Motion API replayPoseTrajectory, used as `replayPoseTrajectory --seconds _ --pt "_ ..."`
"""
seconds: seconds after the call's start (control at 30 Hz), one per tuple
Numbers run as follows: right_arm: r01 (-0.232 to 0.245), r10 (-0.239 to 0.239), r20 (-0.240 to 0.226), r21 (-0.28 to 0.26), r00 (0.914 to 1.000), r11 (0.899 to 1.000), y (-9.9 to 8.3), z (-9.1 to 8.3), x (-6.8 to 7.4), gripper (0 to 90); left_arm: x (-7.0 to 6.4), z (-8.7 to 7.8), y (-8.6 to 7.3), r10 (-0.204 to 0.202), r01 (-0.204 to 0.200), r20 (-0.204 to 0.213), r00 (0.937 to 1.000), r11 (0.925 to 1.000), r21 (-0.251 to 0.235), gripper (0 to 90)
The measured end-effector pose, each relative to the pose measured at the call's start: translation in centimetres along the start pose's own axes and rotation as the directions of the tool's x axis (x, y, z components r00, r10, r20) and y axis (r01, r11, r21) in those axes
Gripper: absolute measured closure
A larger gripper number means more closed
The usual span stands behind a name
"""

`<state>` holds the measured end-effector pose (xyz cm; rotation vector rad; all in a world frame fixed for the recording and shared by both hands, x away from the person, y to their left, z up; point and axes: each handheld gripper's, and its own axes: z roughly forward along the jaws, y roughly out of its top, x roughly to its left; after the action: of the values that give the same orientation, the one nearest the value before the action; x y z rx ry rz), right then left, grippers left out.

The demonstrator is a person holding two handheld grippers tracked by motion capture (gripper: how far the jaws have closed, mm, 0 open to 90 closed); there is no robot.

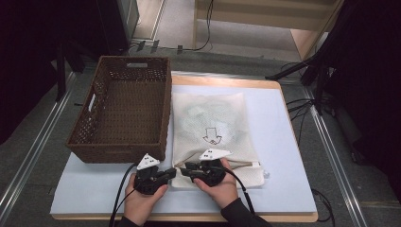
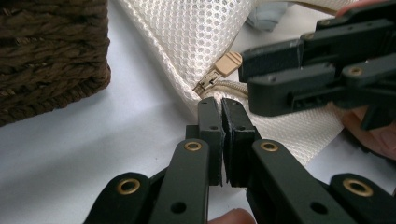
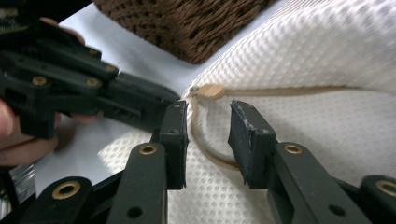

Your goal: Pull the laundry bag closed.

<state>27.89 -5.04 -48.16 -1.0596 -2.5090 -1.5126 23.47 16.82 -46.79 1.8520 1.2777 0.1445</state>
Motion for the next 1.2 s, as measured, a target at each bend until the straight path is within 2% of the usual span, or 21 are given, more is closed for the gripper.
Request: replayPoseTrajectory --seconds 0.1,0.17,0.3,0.43,0.53,0.67,0.73,0.83,0.93,1.03,1.2 --pt "0.01 -0.01 0.008 0.036 0.9999 0.999 -0.1 0.2 0.1 84.9 -0.2 -0.2 0.1 0.003 -0.002 0.006 1.0 0.9999 -0.017 87.7" --pt "0.021 -0.021 0.012 0.03 0.9997 0.999 -0.1 0.1 0.2 87.9 -0.1 -0.2 0.1 0.004 -0.004 0.014 0.9999 0.9997 -0.024 87.6" --pt "0.046 -0.046 0.021 -0.009 0.9987 0.999 0.2 -0.5 0.4 88.8 0.2 -0.3 0.2 -0.015 0.018 0.054 0.9984 0.9991 -0.038 84.4" --pt "0.047 -0.046 0.023 -0.039 0.9987 0.998 0.4 -1.0 0.5 88.8 0.5 -0.4 0.3 -0.04 0.042 0.05 0.9979 0.9982 -0.043 65.4" --pt "0.045 -0.044 0.022 -0.06 0.9988 0.997 0.5 -1.4 0.4 88.7 0.5 -0.2 0.3 -0.053 0.056 0.057 0.9969 0.9975 -0.043 60.3" --pt "0.045 -0.043 0.022 -0.076 0.9988 0.996 0.6 -1.5 0.5 88.7 0.4 0.2 0.2 -0.05 0.053 0.084 0.9952 0.9981 -0.031 59.9" --pt "0.042 -0.041 0.013 -0.07 0.9991 0.997 0.6 -1.5 0.5 88.6 0.4 0.4 0.2 -0.049 0.051 0.08 0.9956 0.9983 -0.027 62.2" --pt "0.017 -0.018 -0.019 -0.054 0.9997 0.998 0.6 -1.3 0.3 87.0 0.0 0.3 0.1 -0.039 0.042 0.067 0.997 0.9979 -0.05 70.8" --pt "-0.038 0.034 -0.042 -0.088 0.9985 0.995 0.9 -1.6 -0.1 78.4 -0.4 0.4 0.0 -0.019 0.022 0.055 0.9983 0.9981 -0.057 76.7" --pt "-0.094 0.088 -0.053 -0.119 0.9947 0.988 1.2 -1.9 -0.5 70.5 -0.5 0.5 -0.1 -0.003 0.006 0.043 0.9991 0.9986 -0.052 78.8" --pt "-0.158 0.154 -0.045 -0.122 0.9871 0.98 1.6 -1.5 -0.9 68.5 -0.8 0.7 -0.2 0.016 -0.014 0.029 0.9994 0.9987 -0.05 79.9"
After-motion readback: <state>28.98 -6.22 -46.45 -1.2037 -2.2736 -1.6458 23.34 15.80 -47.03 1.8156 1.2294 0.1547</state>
